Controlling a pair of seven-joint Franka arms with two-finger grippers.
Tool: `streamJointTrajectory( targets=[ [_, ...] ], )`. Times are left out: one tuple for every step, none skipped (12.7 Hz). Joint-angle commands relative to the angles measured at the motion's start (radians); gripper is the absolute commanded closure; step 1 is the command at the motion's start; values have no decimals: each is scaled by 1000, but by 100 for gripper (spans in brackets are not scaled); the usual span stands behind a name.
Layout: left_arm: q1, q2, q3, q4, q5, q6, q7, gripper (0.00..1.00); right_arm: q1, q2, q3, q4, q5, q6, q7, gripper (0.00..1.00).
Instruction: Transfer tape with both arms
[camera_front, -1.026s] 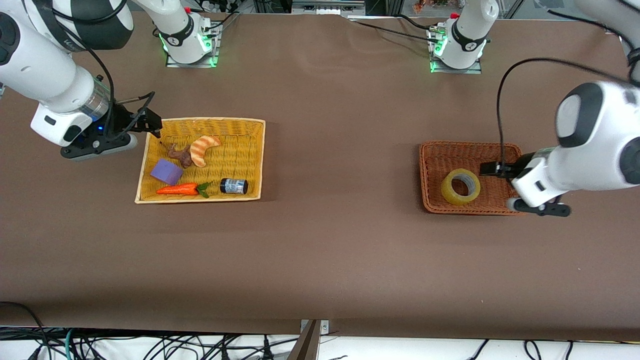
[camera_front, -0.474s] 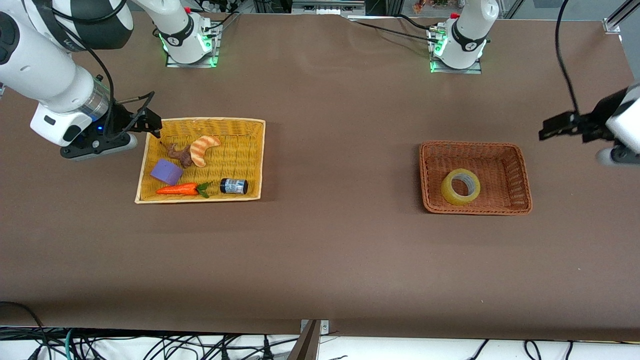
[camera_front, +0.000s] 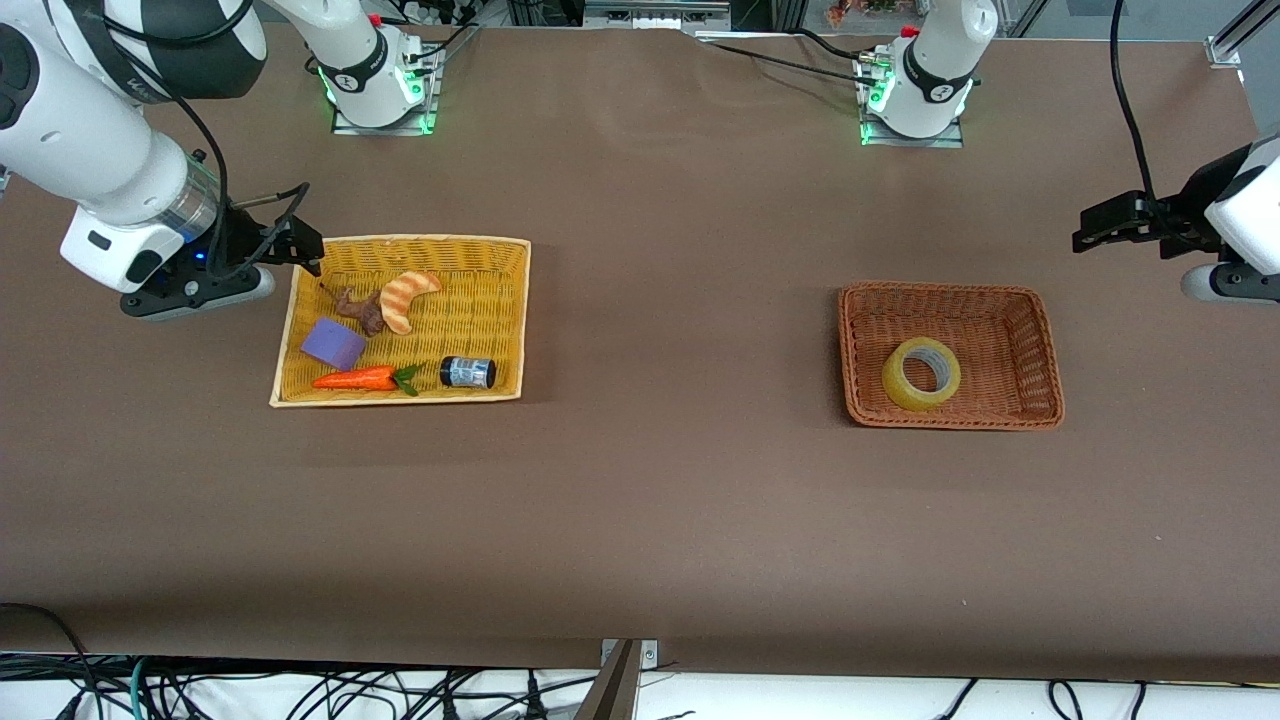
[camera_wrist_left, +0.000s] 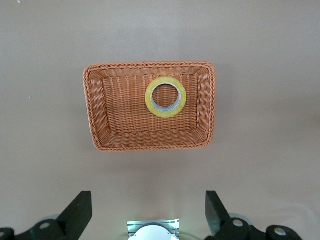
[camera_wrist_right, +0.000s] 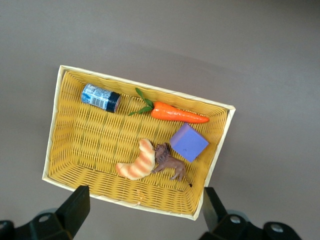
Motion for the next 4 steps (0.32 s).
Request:
streamJointTrajectory(
  targets=[
    [-3,-49,-2,-87,12,79,6,0,-1,-4,2,8,-9,-7,-8,0],
    [-8,-86,-2,-151,13,119,6,0,-1,-4,2,8,-9,-7,-8,0],
    [-8,-115,-2,-201,13,145,6,0,-1,-4,2,8,-9,-9,-8,0],
    [-9,-134,-2,-236,12,162,6,0,-1,-4,2,8,-9,-10,-6,0]
  ],
)
